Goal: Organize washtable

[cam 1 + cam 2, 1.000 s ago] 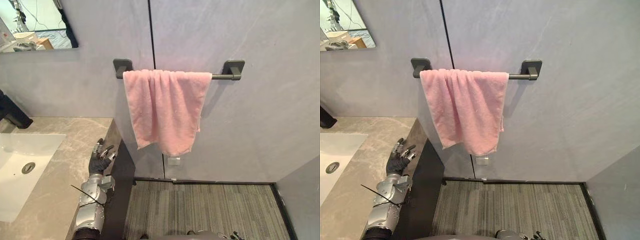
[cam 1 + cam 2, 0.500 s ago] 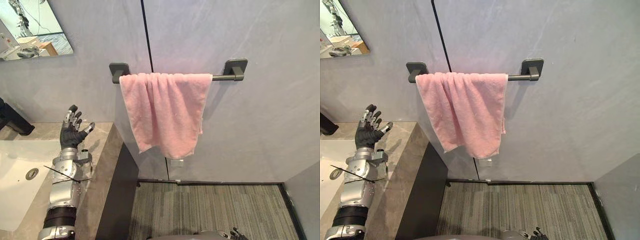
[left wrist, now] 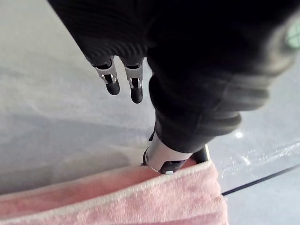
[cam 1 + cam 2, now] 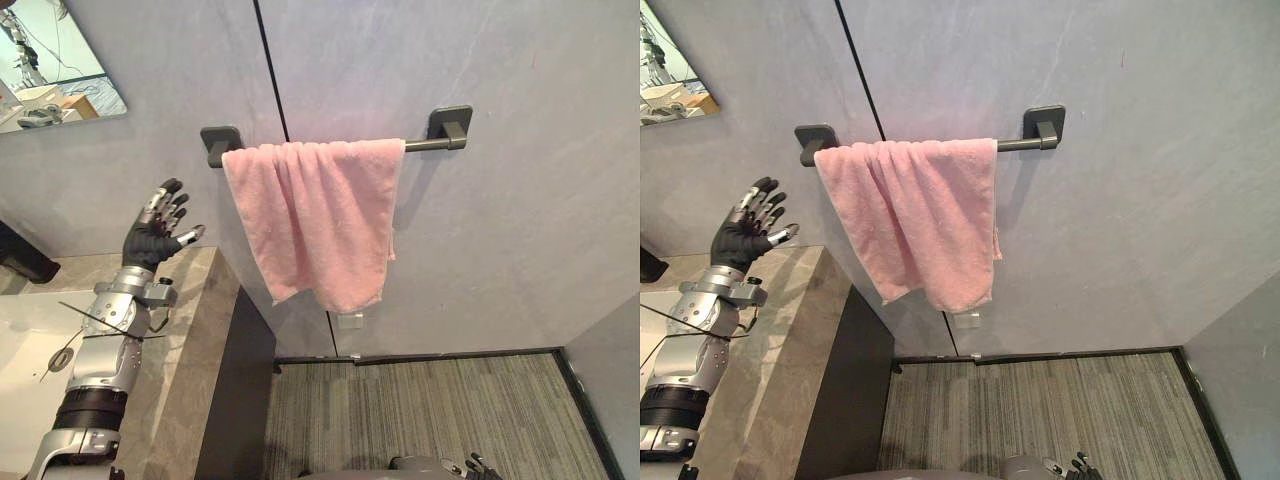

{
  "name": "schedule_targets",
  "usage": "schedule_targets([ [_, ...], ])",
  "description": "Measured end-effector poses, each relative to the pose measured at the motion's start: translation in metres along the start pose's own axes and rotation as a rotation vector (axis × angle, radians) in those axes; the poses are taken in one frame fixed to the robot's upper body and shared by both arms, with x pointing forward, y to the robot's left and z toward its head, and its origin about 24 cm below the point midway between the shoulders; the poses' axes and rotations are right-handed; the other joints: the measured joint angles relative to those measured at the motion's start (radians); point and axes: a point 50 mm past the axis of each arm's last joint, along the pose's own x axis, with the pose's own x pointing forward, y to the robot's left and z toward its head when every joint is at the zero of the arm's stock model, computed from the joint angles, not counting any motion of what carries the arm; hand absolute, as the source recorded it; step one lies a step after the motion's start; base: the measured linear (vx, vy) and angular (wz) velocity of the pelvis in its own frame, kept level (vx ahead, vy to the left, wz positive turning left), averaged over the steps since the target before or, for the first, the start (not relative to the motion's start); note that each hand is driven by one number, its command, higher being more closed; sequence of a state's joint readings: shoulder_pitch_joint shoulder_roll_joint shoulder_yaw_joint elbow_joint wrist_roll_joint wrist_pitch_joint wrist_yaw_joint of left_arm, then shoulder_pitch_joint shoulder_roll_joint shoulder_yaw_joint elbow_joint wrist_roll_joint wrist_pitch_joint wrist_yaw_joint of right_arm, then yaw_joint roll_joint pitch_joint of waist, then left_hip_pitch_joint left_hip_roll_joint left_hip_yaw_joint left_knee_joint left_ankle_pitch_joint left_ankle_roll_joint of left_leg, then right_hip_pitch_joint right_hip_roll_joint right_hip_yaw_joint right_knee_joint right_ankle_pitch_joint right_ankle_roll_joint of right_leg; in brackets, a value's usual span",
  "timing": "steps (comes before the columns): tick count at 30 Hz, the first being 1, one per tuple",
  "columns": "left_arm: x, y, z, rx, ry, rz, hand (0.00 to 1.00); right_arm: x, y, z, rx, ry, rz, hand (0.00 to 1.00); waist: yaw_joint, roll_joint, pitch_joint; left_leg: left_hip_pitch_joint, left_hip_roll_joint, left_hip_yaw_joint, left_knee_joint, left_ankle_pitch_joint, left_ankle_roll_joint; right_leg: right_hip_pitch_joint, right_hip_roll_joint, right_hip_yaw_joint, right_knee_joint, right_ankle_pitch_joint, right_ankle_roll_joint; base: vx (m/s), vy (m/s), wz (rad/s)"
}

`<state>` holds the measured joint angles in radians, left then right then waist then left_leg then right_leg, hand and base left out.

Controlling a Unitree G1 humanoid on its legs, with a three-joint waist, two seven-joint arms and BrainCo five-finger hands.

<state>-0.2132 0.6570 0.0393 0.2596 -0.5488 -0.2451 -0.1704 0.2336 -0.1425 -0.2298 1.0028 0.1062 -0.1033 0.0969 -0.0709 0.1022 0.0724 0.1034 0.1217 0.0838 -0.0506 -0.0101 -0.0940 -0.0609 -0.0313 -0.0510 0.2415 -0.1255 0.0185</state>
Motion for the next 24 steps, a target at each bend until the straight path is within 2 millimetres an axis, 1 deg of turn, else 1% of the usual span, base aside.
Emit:
schedule_targets([
  [1, 0.002, -0.002, 0.000, -0.001, -0.002, -0.012, 0.00, 0.000, 0.000, 0.000, 0.000, 0.000, 0.003, 0.00, 0.000, 0.000, 0.000, 0.001, 0.000, 0.000, 0.000, 0.000, 0.000, 0.000, 0.000, 0.000, 0.001, -0.001, -0.001, 0.06, -0.006, -0.05],
  [5, 0.005, -0.003, 0.001, 0.017, 0.010, -0.040, 0.00, 0.000, 0.000, 0.001, -0.004, -0.002, 0.013, 0.00, -0.023, 0.000, 0.000, 0.009, -0.001, 0.002, -0.001, 0.000, 0.000, 0.000, 0.001, 0.001, 0.000, -0.004, -0.004, 0.06, -0.009, -0.02],
  [7, 0.009, -0.005, 0.002, 0.016, 0.009, -0.047, 0.00, 0.000, 0.000, 0.001, -0.004, -0.001, 0.013, 0.00, -0.024, -0.001, 0.001, 0.009, -0.004, 0.003, 0.000, 0.000, 0.000, 0.000, 0.004, 0.002, -0.001, -0.004, -0.004, 0.00, 0.000, 0.00],
  [12, 0.009, -0.009, -0.003, 0.017, 0.027, -0.059, 0.00, 0.001, 0.001, 0.002, -0.008, -0.004, 0.015, 0.00, -0.025, -0.005, 0.005, 0.001, -0.011, 0.004, 0.001, 0.003, 0.004, -0.015, 0.001, 0.015, -0.002, -0.004, -0.003, -0.03, 0.000, -0.05],
  [14, 0.009, -0.008, -0.005, 0.016, 0.038, -0.051, 0.00, 0.001, 0.001, 0.004, -0.012, -0.009, 0.017, 0.00, -0.027, -0.007, 0.020, 0.001, -0.013, 0.005, 0.001, 0.004, 0.005, -0.017, -0.001, 0.018, -0.003, -0.002, 0.000, -0.05, 0.006, -0.04],
  [19, 0.007, -0.011, -0.015, 0.010, 0.075, -0.052, 0.00, 0.002, -0.001, 0.006, -0.030, -0.012, 0.014, 0.00, -0.027, -0.007, 0.041, -0.024, -0.017, 0.009, 0.000, 0.004, 0.007, -0.030, -0.004, 0.024, -0.035, 0.022, 0.016, -0.02, 0.008, -0.02],
  [22, 0.006, -0.013, -0.023, 0.003, 0.112, -0.053, 0.00, 0.002, -0.002, 0.007, -0.034, -0.014, 0.010, 0.00, -0.028, -0.005, 0.057, -0.025, -0.017, 0.017, -0.004, 0.004, 0.007, -0.030, -0.004, 0.027, -0.046, 0.028, 0.014, 0.02, 0.008, -0.04],
  [24, 0.006, -0.015, -0.024, -0.006, 0.116, -0.053, 0.00, 0.002, -0.003, 0.007, -0.037, -0.015, 0.009, 0.00, -0.028, -0.001, 0.060, -0.028, -0.017, 0.022, -0.004, 0.004, 0.007, -0.027, -0.004, 0.027, -0.055, 0.035, 0.013, 0.04, 0.006, -0.02],
])
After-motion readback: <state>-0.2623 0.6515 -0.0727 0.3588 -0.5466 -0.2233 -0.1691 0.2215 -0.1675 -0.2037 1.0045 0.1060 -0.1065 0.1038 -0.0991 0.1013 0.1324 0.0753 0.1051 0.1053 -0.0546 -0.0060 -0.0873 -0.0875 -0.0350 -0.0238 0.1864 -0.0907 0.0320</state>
